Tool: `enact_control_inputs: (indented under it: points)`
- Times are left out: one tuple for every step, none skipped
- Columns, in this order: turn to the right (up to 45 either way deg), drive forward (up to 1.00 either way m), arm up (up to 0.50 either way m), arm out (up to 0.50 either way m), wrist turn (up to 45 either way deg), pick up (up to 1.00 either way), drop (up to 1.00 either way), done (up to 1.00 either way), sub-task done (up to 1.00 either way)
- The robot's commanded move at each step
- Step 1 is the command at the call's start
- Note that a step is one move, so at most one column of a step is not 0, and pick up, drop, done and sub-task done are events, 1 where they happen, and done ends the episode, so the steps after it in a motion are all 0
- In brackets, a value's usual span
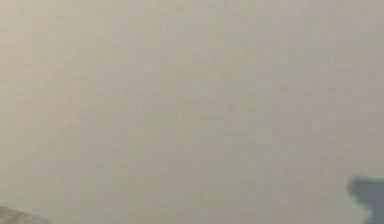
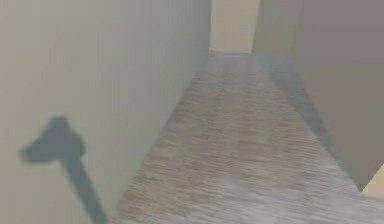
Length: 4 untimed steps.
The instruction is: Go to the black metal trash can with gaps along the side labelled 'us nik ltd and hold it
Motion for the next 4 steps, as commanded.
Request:
enact_control_inputs:
  points:
    - [-45.0,0.00,0.00,0.00,0.0,0.00,0.00,0.00,0.00]
    - [-45.0,0.00,0.00,0.00,0.0,0.00,0.00,0.00,0.00]
    - [-24.0,0.00,0.00,0.00,0.0,0.00,0.00,0.00,0.00]
    - [0.0,0.00,0.24,0.00,0.0,0.00,0.00,0.00,0.00]
